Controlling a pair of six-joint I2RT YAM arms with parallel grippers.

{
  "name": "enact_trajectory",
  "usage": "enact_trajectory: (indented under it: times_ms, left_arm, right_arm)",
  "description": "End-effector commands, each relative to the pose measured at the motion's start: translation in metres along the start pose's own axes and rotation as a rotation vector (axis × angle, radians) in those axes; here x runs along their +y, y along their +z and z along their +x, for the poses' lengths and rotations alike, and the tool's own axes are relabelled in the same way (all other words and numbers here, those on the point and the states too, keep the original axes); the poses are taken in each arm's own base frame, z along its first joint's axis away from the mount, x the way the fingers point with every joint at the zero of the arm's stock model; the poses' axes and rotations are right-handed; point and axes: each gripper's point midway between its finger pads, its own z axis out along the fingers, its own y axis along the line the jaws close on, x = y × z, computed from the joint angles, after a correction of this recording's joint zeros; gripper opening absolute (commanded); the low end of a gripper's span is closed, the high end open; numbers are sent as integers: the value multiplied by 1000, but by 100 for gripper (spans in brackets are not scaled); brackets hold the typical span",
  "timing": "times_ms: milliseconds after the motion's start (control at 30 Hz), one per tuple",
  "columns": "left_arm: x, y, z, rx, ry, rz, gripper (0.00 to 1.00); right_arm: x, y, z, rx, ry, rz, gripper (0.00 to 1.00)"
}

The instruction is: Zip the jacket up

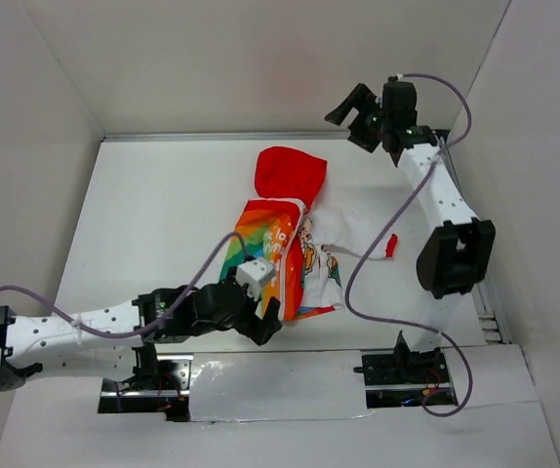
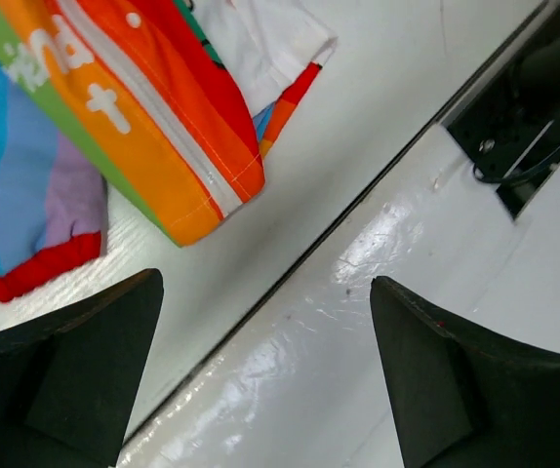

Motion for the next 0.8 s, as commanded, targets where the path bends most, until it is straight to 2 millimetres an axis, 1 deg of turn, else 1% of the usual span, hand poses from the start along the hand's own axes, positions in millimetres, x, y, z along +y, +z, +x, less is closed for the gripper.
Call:
enact_trajectory:
  times_ms: [0, 33, 67, 100, 133, 167, 200, 233, 267, 300, 333, 367, 400, 433, 467, 500, 533, 600, 633, 667, 700, 767]
  left_arm:
    - [11, -29, -19, -28, -269, -108, 99]
    - [18, -37, -24, -17, -359, -143, 99]
    - [23, -39, -26, -5, -407, -161, 99]
    - [27, -39, -32, 0, -434, -157, 99]
    - [51, -38, -44, -25, -483, -198, 99]
    - [50, -35, -47, -7, -509, -145, 99]
    - [78, -35, -53, -32, -575, -192, 99]
    - [86, -36, -57, -40, -592, -192, 99]
    - [89, -38, -60, -43, -609, -164, 99]
    - [105, -45, -67, -85, -642, -191, 99]
    - [110, -49, -69, -102, -655, -198, 99]
    - [112, -57, -71, -116, -661, -196, 99]
    - [121, -64, -76, -144, -676, -222, 99]
    - [124, -68, -76, -156, -691, -236, 99]
    - [128, -76, -78, -186, -703, -261, 99]
    - [127, -78, -77, -188, -710, -266, 99]
    - [125, -82, -78, -200, -703, -256, 99]
    - [121, -86, -83, -228, -684, -230, 99]
    - [121, -88, -82, -228, -682, -229, 99]
    - [121, -89, -80, -232, -688, -232, 99]
    - [120, -89, -79, -237, -681, -232, 99]
    - [116, -89, -79, -236, -671, -218, 99]
  right_arm:
    - [11, -58, -19, -145, -63, -15, 100]
    - [-1, -73, -6, -148, -40, -6, 100]
    - [-7, -83, -3, -159, -28, -3, 100]
    - [-18, -91, 3, -165, -13, 13, 100]
    - [-48, -93, 21, -150, 20, 69, 100]
    - [-40, -116, 17, -203, 10, 37, 100]
    - [-67, -118, 35, -191, 27, 99, 100]
    - [-63, -139, 34, -233, 21, 91, 100]
    - [-71, -148, 42, -235, 16, 122, 100]
    - [-96, -154, 52, -244, 35, 208, 100]
    - [-97, -171, 52, -282, 42, 225, 100]
    - [-107, -179, 61, -275, 45, 262, 100]
    - [-122, -183, 74, -262, 56, 298, 100]
    - [-124, -199, 76, -299, 57, 306, 100]
    - [-127, -206, 80, -313, 70, 314, 100]
    - [-141, -210, 89, -315, 84, 350, 100]
    - [-140, -224, 88, -361, 86, 346, 100]
    - [-143, -235, 90, -391, 75, 347, 100]
    - [-139, -248, 87, -430, 81, 335, 100]
    - [-138, -254, 85, -452, 71, 333, 100]
    - [-133, -264, 84, -478, 52, 309, 100]
    - [-133, -273, 82, -508, 50, 307, 100]
